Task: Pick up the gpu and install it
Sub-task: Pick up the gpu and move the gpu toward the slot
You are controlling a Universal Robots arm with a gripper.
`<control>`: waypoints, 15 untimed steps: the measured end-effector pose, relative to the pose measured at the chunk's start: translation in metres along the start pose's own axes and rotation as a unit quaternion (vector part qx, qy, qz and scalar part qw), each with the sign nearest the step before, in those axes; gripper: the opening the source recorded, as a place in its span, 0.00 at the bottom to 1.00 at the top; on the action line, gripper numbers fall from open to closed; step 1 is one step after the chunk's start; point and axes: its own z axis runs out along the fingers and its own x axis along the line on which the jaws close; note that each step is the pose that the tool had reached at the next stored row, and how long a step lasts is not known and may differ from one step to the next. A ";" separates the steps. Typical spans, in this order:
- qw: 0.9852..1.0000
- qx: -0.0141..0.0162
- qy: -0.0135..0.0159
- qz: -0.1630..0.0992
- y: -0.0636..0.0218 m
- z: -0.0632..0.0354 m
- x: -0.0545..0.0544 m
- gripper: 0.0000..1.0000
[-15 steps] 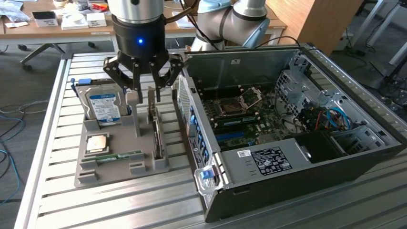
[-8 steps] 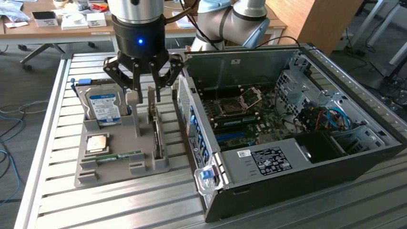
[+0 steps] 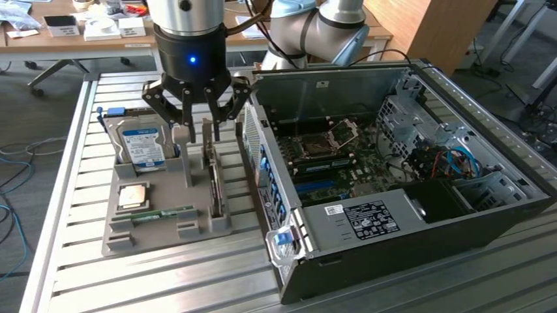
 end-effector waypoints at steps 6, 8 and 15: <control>1.000 0.000 0.000 0.000 -0.0002 0.0038 0.000 0.42; 1.000 0.000 0.000 0.000 -0.0002 0.0047 0.000 0.42; 1.000 0.000 0.000 0.000 -0.0002 0.0052 0.000 0.42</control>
